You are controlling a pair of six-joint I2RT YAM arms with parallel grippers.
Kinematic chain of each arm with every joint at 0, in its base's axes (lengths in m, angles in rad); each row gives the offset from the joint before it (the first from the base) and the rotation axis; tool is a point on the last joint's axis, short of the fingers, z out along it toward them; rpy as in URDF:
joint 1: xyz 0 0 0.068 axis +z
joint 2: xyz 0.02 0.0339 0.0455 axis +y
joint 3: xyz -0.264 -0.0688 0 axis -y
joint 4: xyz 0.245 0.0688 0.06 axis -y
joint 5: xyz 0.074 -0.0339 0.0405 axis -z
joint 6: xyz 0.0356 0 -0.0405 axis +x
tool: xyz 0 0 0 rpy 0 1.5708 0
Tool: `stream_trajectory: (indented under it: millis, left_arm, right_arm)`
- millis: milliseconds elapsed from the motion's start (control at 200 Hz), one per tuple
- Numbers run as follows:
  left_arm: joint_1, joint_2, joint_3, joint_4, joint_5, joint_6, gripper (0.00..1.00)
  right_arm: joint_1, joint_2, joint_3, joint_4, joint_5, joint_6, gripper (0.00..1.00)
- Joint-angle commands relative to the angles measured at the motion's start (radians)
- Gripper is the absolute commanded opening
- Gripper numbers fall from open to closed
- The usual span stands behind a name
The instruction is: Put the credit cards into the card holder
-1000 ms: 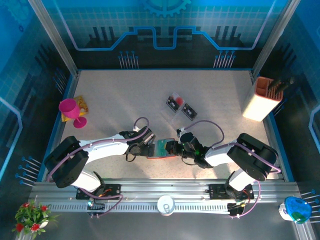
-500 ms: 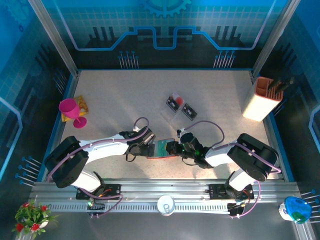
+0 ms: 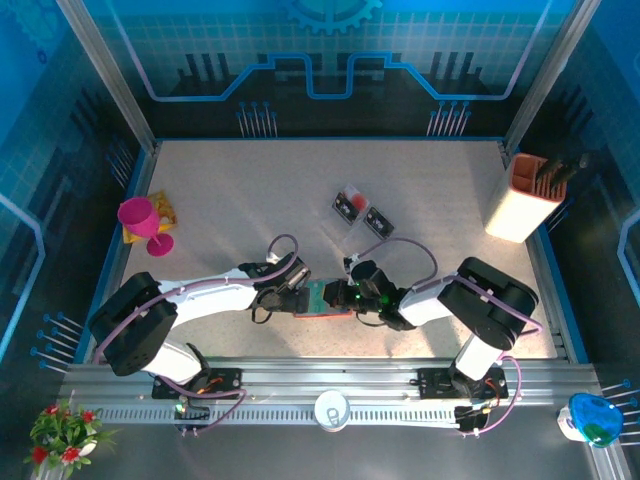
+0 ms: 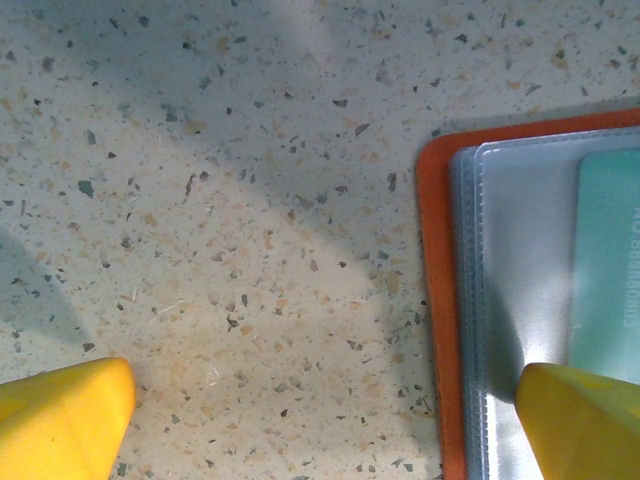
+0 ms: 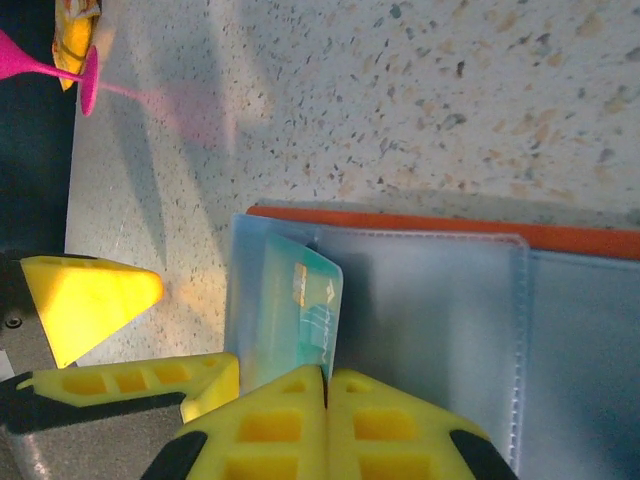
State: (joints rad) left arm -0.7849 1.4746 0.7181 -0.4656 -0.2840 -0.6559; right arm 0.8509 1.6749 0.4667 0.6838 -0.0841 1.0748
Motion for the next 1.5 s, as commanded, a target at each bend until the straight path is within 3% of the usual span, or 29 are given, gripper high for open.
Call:
stream_trajectory:
  millis: [0,80,180,400,740,915,1271,1496]
  left_arm:
    - [-0.007,0.005,-0.011,-0.034,-0.001,-0.025,0.99]
    - [-0.007,-0.019,0.001,-0.044,0.001,-0.031,0.99]
    - [-0.004,-0.061,0.023,-0.064,-0.01,-0.033,0.99]
    - [0.02,-0.134,0.05,-0.087,-0.013,-0.039,0.99]
    - [0.087,-0.172,-0.003,-0.092,-0.011,-0.044,0.99]
    - [0.113,-0.172,-0.032,-0.084,-0.008,-0.046,0.99]
    - [0.13,-0.135,-0.061,-0.075,-0.009,-0.048,0.99]
    - [0.131,-0.101,-0.068,-0.051,0.006,-0.044,0.99]
  right_arm:
    - [0.005,0.001,0.016,-0.093,-0.046,-0.026,0.2]
    - [-0.013,-0.046,0.022,-0.145,-0.067,-0.058,0.35]
    - [-0.036,-0.124,0.031,-0.241,-0.067,-0.122,0.42]
    - [-0.068,-0.262,0.102,-0.487,-0.061,-0.263,0.45]
    - [-0.067,-0.308,0.24,-0.767,0.03,-0.391,0.44]
    - [-0.053,-0.279,0.306,-0.87,0.062,-0.437,0.38]
    - [0.024,-0.134,0.434,-0.942,0.081,-0.485,0.09]
    - [0.056,-0.054,0.496,-0.965,0.093,-0.506,0.02]
